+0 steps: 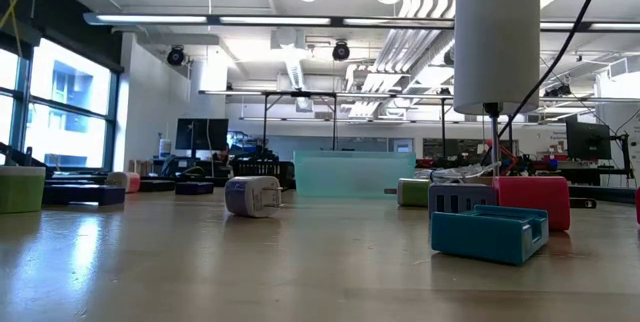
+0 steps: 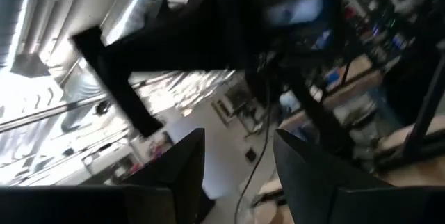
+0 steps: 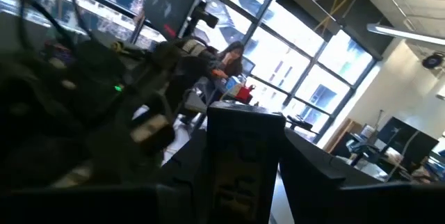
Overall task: Pick & Place Office items
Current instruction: Put the bottom black digital clock into the black bin
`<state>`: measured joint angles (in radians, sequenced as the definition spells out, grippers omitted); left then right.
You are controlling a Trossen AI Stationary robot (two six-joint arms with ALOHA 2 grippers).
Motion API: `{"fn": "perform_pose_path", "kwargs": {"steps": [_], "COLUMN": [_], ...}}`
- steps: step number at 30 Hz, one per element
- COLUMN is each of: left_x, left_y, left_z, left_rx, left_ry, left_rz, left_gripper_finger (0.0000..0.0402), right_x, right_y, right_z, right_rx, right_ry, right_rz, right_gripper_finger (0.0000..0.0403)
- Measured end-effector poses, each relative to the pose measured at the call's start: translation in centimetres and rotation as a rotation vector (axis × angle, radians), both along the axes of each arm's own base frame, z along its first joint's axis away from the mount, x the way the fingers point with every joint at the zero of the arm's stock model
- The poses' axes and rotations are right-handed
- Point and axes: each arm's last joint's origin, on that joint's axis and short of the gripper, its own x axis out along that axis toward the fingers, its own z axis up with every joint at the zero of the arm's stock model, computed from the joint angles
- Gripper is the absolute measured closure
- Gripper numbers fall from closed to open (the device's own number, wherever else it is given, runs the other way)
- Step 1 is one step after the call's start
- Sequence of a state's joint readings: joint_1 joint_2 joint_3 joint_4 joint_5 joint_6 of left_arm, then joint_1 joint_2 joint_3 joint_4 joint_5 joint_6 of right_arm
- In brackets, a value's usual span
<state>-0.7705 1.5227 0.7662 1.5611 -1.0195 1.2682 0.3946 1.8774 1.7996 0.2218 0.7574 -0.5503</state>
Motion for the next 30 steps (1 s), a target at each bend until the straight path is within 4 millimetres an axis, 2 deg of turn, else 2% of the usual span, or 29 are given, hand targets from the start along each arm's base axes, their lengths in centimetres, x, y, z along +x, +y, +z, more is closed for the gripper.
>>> {"fn": "perform_pose_path", "kwargs": {"steps": [8,14,18,25,30], "left_x": [-0.1,-0.2,-0.1,0.7,0.9], "left_y": [0.3,0.7,1.8,3.0,3.1], "left_z": [-0.1,0.7,1.4,1.5,1.6], "left_rx": [-0.066,-0.051,-0.117,-0.145,-0.131], "left_ry": [0.051,-0.025,-0.070,-0.081,-0.124], "left_rz": [0.075,0.013,0.022,0.068,0.021], "left_gripper_finger": [0.0238,0.0238,0.0238,0.0238,0.0238], "right_x": [-0.1,-0.2,-0.2,-0.2,-0.2], "right_y": [0.3,0.4,0.4,0.5,0.4], "right_z": [0.0,0.0,0.0,0.0,0.0], "right_rx": [0.000,0.000,-0.003,-0.005,-0.007], "right_ry": [0.001,0.001,0.002,0.004,0.008], "right_rz": [0.005,0.008,0.003,0.012,0.011], "right_gripper_finger": [0.0276,0.0278,0.0277,0.0275,0.0280]}}
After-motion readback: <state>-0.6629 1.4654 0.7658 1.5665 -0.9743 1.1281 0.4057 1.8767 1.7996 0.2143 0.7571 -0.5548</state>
